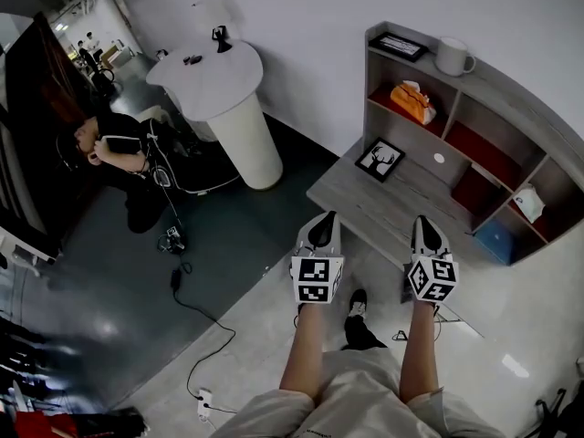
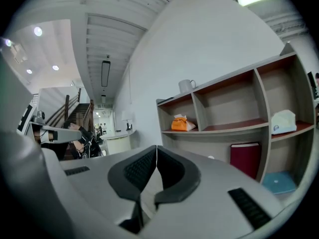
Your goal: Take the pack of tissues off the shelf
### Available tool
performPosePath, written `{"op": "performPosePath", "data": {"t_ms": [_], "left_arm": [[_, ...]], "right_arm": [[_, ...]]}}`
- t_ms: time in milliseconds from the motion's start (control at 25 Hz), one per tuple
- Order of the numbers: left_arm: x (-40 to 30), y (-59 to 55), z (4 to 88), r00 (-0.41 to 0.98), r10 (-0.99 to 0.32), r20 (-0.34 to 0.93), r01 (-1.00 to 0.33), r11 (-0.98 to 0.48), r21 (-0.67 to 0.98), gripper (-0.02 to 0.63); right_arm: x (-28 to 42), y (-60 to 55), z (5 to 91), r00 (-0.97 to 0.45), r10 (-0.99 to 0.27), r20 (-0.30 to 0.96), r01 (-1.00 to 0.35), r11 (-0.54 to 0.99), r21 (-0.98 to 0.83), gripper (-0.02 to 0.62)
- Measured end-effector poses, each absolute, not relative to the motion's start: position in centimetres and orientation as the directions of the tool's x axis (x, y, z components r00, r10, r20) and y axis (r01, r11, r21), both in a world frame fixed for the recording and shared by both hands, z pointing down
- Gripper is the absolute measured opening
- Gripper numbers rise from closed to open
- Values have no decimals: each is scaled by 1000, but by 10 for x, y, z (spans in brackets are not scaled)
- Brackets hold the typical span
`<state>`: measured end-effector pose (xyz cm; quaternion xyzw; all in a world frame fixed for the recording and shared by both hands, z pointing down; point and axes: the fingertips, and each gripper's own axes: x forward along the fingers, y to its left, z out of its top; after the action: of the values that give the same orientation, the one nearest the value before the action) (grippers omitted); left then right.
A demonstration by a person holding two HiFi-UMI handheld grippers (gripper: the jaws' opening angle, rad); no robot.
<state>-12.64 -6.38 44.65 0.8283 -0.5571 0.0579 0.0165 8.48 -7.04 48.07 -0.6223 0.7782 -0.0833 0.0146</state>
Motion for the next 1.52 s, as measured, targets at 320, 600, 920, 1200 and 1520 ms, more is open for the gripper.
{"op": "performPosePath", "data": {"t_ms": [320,600,920,1200,1520], "left_arm": [[-110,-131,433,380,-920,98,-921,-386,-55,11],[-95,-176,435,410,-905,115,-907,-418,-59,11],[-88,-227,431,424,-899,106,-899,-432,-70,11],[-73,-281,437,444,-887,128,-885,-456,-90,11],[-75,-313,448,430,-893,133,-896,-440,-55,11]], "right_arm": [[102,-138,472,-224,-972,66,-964,210,-164,17],[130,-185,469,-175,-982,67,-971,161,-178,17],[136,-244,472,-154,-985,82,-977,139,-161,17],[134,-299,464,-210,-974,84,-972,199,-124,15],[127,-334,463,-214,-972,94,-975,207,-80,17]]}}
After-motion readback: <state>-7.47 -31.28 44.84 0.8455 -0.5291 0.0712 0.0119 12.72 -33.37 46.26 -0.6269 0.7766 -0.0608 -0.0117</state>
